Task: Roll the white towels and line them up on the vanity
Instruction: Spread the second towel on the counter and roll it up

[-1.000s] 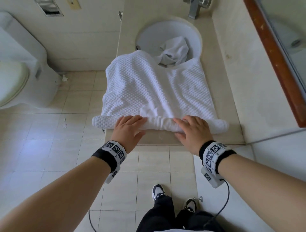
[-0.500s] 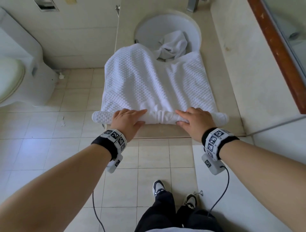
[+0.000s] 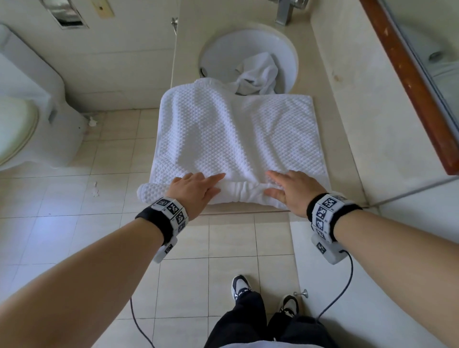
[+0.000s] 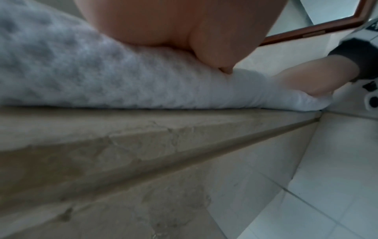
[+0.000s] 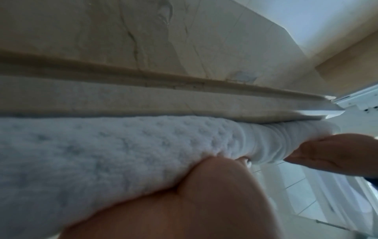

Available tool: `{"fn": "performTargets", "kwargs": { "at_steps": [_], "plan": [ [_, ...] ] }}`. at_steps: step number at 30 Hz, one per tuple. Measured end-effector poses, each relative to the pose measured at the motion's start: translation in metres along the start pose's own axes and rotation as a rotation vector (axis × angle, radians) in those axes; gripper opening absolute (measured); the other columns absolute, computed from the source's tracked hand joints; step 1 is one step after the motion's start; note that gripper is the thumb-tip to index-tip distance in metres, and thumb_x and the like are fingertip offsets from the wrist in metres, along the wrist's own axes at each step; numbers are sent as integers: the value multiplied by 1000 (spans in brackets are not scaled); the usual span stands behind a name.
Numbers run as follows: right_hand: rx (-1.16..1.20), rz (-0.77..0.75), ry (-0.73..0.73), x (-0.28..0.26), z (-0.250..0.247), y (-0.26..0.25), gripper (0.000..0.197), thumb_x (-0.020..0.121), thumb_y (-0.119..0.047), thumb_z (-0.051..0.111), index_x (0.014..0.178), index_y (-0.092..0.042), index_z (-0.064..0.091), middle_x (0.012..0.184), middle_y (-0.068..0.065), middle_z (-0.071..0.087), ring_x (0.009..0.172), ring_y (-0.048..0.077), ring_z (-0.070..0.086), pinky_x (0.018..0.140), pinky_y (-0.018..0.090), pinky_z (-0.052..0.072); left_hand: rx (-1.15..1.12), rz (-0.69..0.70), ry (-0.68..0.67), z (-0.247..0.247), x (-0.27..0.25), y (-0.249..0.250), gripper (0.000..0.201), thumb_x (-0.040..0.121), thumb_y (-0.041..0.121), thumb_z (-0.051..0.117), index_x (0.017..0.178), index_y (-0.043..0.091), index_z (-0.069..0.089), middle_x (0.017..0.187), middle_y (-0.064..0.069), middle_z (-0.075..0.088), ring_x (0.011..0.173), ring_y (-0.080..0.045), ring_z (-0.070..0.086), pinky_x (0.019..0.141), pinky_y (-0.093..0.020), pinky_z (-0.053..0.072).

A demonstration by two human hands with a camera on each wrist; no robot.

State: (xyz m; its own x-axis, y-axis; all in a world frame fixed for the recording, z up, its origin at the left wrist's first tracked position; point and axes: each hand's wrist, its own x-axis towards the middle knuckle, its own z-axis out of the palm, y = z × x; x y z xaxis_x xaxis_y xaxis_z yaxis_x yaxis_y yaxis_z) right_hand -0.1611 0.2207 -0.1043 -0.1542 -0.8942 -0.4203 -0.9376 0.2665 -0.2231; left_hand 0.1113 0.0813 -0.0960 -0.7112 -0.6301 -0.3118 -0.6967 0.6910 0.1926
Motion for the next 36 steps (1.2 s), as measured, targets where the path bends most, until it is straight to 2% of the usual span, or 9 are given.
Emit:
{"fn": "performTargets", "kwargs": {
  "at_steps": [5, 9, 12, 14, 16, 20, 24, 30, 36],
  "plan": [
    [-127, 81, 74, 5, -4, 2, 91, 79, -87, 6, 155, -37, 12, 132, 6, 44, 119, 27, 41, 99, 43, 39, 92, -28, 77, 5, 11, -2, 62, 92, 72, 7, 148, 50, 22, 116, 5, 46, 115, -21, 46, 101, -45, 35],
    [-146, 133, 59, 8, -12, 1, 89, 79, -88, 9, 151, -38, 22, 135, 4, 41, 122, 28, 38, 102, 45, 35, 106, -93, 66, 1, 22, 3, 69, 88, 79, 6, 149, 50, 17, 142, 0, 35, 137, -26, 29, 115, -58, 16],
    [-155, 96, 215, 1, -15, -13, 71, 88, -76, 23, 140, -31, 42, 124, 5, 48, 112, 28, 44, 93, 44, 40, 89, -128, 28, -2, 28, 3, 73, 84, 82, 3, 149, 51, 11, 156, -1, 19, 147, -26, 10, 117, -64, 2],
    [-86, -2, 349, -9, -7, -25, 52, 93, -57, 40, 132, -25, 54, 114, 5, 54, 103, 28, 50, 83, 42, 45, 83, -149, -1, -4, 32, 3, 74, 82, 83, 2, 149, 52, 9, 160, -2, 13, 149, -26, 6, 117, -64, 1],
    [-52, -74, 400, -19, 5, -33, 46, 91, -51, 51, 130, -27, 58, 107, 2, 55, 97, 26, 51, 79, 40, 48, 79, -161, -22, -5, 34, 1, 74, 81, 84, 1, 148, 53, 9, 161, -1, 12, 150, -25, 5, 116, -65, 2],
    [-110, -91, 385, -22, 20, -25, 57, 87, -55, 58, 140, -35, 51, 108, -1, 54, 98, 24, 49, 84, 43, 44, 88, -153, -19, -6, 31, 3, 73, 84, 82, 6, 149, 51, 13, 159, -1, 16, 149, -26, 10, 117, -64, 3],
    [-128, -90, 390, -16, 21, -23, 57, 86, -53, 58, 140, -35, 52, 101, 0, 54, 93, 24, 51, 82, 43, 43, 112, -84, 92, -5, 13, 7, 62, 94, 70, 18, 151, 45, 22, 154, -4, 30, 142, -30, 26, 117, -58, 16],
    [-198, -31, 356, -14, 20, -28, 57, 90, -54, 48, 144, -34, 45, 99, 0, 52, 93, 25, 49, 83, 43, 41, 37, -21, 304, 6, -23, 5, 41, 92, 45, 60, 132, 38, 59, 126, 6, 59, 120, -24, 48, 104, -45, 36],
    [-234, -4, 332, -11, 19, -29, 60, 90, -58, 42, 144, -31, 43, 102, 2, 55, 96, 26, 50, 85, 44, 41, 21, -66, 369, 19, -24, 5, 41, 94, 36, 60, 135, 33, 58, 124, 8, 62, 117, -22, 51, 111, -45, 32]
  ]
}}
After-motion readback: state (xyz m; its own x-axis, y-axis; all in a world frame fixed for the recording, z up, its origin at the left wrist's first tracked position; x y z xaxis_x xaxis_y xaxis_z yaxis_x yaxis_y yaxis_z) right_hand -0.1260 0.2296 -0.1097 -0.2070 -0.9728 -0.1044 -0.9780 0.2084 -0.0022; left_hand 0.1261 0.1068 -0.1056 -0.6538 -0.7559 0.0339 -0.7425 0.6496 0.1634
